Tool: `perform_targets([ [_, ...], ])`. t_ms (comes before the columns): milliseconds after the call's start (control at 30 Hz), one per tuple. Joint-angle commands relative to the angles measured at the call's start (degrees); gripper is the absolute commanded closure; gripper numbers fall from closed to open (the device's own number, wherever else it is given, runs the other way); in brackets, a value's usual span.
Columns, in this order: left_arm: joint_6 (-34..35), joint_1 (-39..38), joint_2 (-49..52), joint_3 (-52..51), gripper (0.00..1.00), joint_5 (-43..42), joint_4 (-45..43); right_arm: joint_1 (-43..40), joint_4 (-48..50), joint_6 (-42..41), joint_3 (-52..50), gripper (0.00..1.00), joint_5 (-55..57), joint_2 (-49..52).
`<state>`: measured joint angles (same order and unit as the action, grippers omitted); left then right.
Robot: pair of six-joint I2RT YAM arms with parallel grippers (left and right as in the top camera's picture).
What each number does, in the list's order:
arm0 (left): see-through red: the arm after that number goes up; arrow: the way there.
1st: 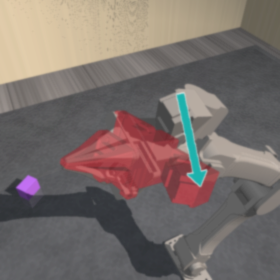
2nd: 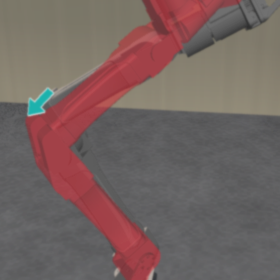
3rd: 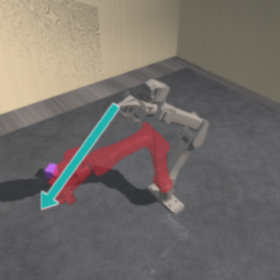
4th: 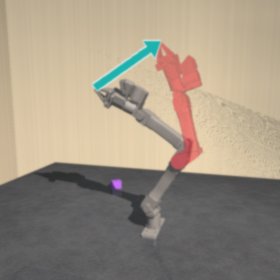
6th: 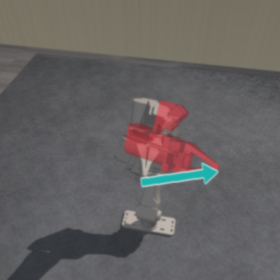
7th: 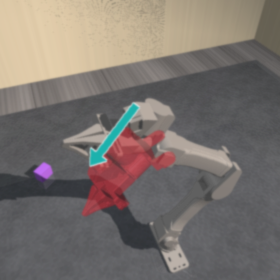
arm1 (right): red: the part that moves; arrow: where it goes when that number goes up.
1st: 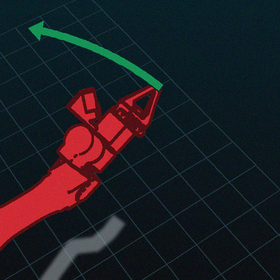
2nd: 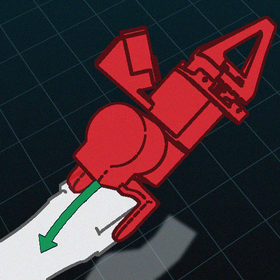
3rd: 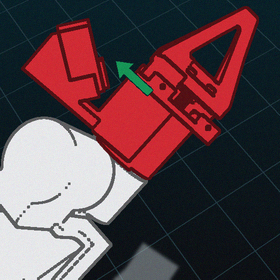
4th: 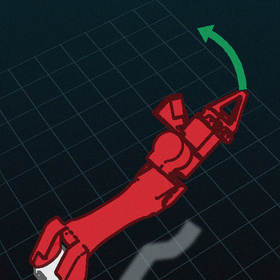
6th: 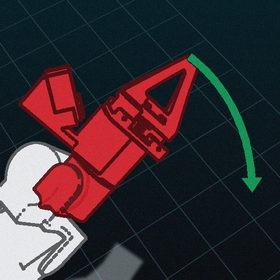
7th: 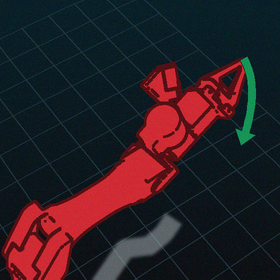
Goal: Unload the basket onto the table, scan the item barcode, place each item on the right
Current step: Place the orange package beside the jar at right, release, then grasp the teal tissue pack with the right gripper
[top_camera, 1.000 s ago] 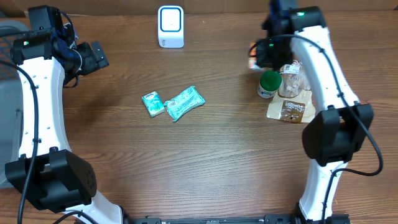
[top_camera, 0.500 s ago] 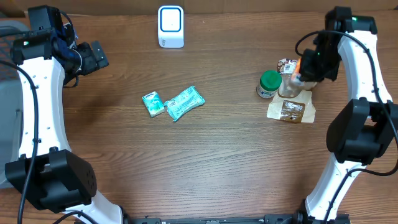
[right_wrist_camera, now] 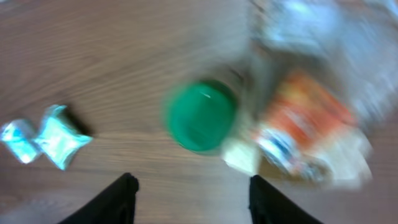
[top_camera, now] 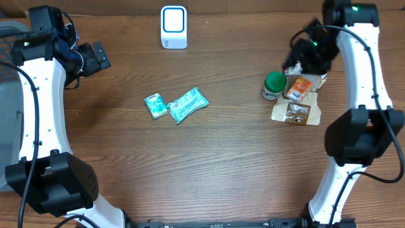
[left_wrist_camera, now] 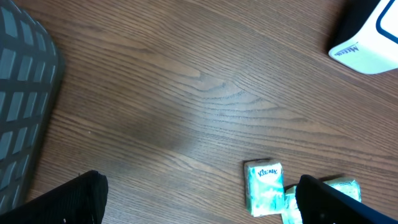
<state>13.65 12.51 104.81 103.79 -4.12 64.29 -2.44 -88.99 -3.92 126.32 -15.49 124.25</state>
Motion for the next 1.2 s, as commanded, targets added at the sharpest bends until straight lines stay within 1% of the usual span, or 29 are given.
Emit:
perform_targets([
  [0,1.18,0.22,-0.46,-0.15,0.0,-0.2,-0.04,8.55,4.44,3.17,2.21,0.39,-5.2,-0.15],
  [67,1.18,0.22,-0.46,-0.15,0.0,-0.2,-0.04,12.24,7.43,1.97,2.21,0.38,-5.2,0.63],
  [167,1.18,0.22,-0.46,-0.15,0.01,-0.17,-0.04,17.73,11.61,-0.79,2.21,0.4,-5.22,3.02],
  [233,1.18,0.22,-0.46,-0.15,0.01,-0.2,-0.07,20.5,13.03,-0.81,2.21,0.4,-5.81,5.03],
  [367,1.18,0.22,-0.46,-0.15,0.01,-0.17,-0.04,24.28,14.14,-0.72,2.21,0.45,-10.21,9.9],
  [567,1.18,0.22,-0.46,-0.15,0.0,-0.2,-0.04,25.05,14.86,-0.26,2.21,0.5,-16.5,15.93],
  [633,1.18,0.22,-0.46,-0.15,0.0,-0.17,-0.04,25.05,14.29,1.25,2.21,0.5,-18.73,17.53],
  [700,1.18,0.22,-0.46,-0.15,0.01,-0.2,-0.04,25.05,13.35,2.75,2.21,0.46,-20.7,19.02],
  [867,1.18,0.22,-0.46,-0.15,0.01,-0.2,-0.04,25.11,12.87,3.15,2.21,0.44,-20.68,21.75],
  [1167,1.18,0.22,-0.46,-0.15,0.0,-0.2,-0.04,25.57,14.38,2.64,2.21,0.44,-20.9,25.49],
])
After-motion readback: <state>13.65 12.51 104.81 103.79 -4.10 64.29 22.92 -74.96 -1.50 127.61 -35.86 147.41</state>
